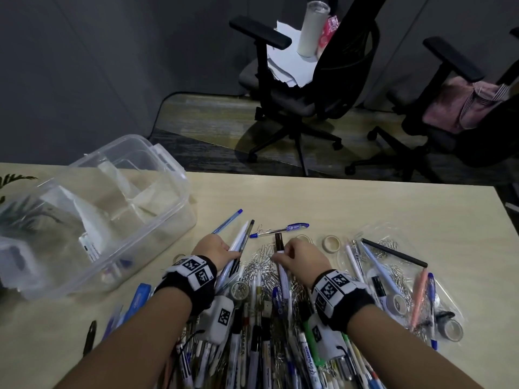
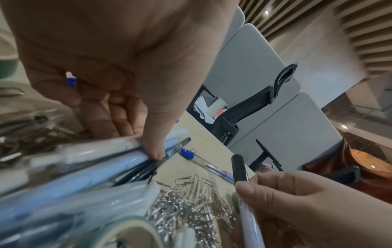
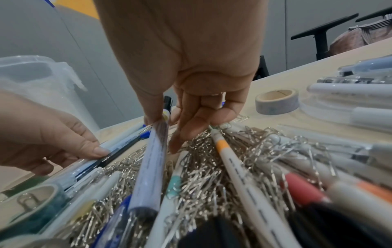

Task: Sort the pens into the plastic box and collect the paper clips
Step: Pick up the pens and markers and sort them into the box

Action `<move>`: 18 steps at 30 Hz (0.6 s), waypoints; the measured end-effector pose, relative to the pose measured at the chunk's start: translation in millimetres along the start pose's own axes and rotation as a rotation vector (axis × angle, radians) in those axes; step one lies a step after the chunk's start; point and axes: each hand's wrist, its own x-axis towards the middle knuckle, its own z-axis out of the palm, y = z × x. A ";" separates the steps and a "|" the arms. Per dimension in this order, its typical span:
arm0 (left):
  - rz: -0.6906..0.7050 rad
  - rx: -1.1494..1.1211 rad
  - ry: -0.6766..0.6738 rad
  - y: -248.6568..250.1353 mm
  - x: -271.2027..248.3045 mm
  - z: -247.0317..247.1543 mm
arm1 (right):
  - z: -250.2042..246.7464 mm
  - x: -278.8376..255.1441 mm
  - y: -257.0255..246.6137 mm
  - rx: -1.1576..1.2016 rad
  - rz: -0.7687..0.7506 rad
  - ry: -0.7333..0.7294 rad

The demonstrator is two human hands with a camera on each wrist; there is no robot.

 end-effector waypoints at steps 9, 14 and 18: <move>0.022 0.008 -0.016 6.2 -8.9 -5.4 | -5.7 -13.5 0.1 0.193 -0.053 0.093; 0.108 -0.123 0.082 14.8 -31.1 -23.0 | -12.2 -25.1 -6.7 0.273 -0.105 0.132; 0.196 -0.353 0.150 17.0 -52.8 -43.4 | -13.2 -30.9 -12.3 0.257 -0.139 0.153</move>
